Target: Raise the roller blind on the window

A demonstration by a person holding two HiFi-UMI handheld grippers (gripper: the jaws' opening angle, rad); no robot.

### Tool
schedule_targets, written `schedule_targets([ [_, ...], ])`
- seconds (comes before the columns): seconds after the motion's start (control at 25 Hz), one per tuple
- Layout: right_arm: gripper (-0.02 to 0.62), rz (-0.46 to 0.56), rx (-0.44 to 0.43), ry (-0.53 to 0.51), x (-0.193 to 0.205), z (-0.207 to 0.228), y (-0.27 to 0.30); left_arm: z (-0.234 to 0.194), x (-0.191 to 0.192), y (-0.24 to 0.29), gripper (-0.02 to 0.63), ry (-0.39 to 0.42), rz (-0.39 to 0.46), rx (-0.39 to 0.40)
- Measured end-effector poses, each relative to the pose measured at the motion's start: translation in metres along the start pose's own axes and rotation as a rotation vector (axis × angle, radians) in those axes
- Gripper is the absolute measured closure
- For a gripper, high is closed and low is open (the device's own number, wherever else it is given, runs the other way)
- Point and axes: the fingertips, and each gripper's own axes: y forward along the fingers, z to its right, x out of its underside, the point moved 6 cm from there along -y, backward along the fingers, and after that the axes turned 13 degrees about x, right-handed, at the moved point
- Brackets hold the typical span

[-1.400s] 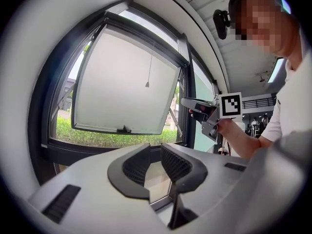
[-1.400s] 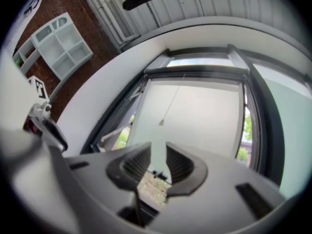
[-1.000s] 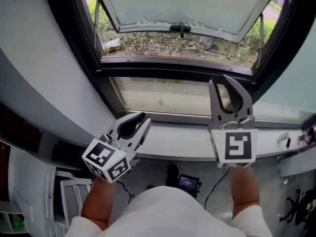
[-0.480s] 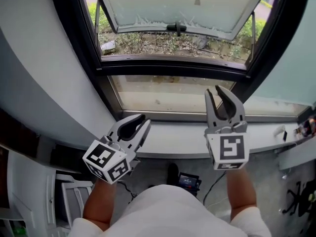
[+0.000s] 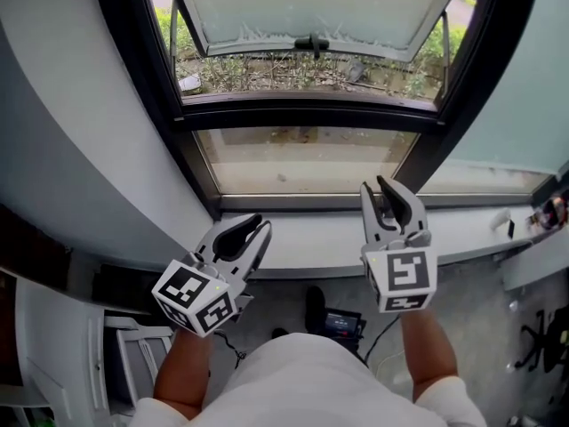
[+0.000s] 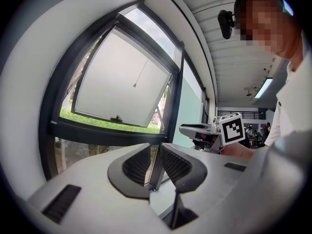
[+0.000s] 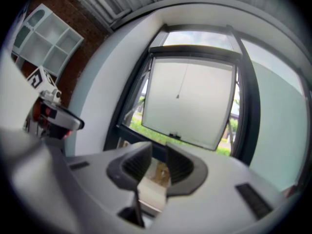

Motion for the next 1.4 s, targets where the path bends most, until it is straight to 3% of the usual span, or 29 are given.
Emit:
schedule_targets([
  [0.72,0.508,-0.149,-0.028,0.079,0.055,0.012,-0.041,0.034,0.043,0.010,0.523,-0.102,-0.036,0.038],
  [1.4,0.552,-0.277,-0.148,0.087,0.119,0.032,-0.060,0.073,0.084,0.052,0.523,-0.174,-0.109,-0.007],
])
